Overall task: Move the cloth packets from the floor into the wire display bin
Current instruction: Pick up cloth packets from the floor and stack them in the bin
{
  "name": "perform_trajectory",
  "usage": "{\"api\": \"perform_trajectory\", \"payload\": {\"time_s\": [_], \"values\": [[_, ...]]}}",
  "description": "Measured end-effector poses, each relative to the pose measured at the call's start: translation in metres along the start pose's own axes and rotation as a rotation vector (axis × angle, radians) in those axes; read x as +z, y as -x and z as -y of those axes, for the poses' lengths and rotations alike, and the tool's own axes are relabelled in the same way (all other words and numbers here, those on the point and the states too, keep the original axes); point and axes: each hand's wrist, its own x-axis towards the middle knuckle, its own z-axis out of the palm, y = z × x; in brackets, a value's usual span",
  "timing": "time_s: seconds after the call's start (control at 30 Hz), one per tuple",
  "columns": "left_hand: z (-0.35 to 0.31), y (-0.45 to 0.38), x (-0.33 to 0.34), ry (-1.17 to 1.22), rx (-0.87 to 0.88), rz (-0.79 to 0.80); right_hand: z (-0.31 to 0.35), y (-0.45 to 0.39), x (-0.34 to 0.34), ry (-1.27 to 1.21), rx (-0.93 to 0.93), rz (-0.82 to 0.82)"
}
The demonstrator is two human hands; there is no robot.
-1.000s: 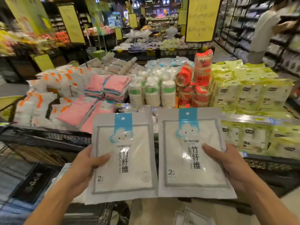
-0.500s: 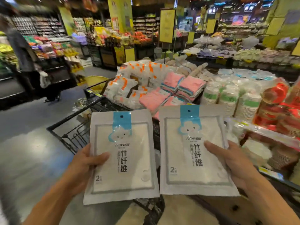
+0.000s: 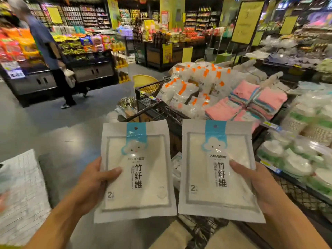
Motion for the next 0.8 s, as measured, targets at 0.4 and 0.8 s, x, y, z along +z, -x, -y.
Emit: {"api": "perform_trajectory", "payload": {"time_s": [0.4, 0.8], "values": [[0.004, -0.118, 0.008, 0.069, -0.062, -0.058, -0.008, -0.131, -0.008, -0.031, 0.049, -0.033], [-0.009, -0.264, 0.064, -0.068, -0.193, 0.057, 0.008, -0.228, -0.060, -0.096, 0.026, -0.159]]}}
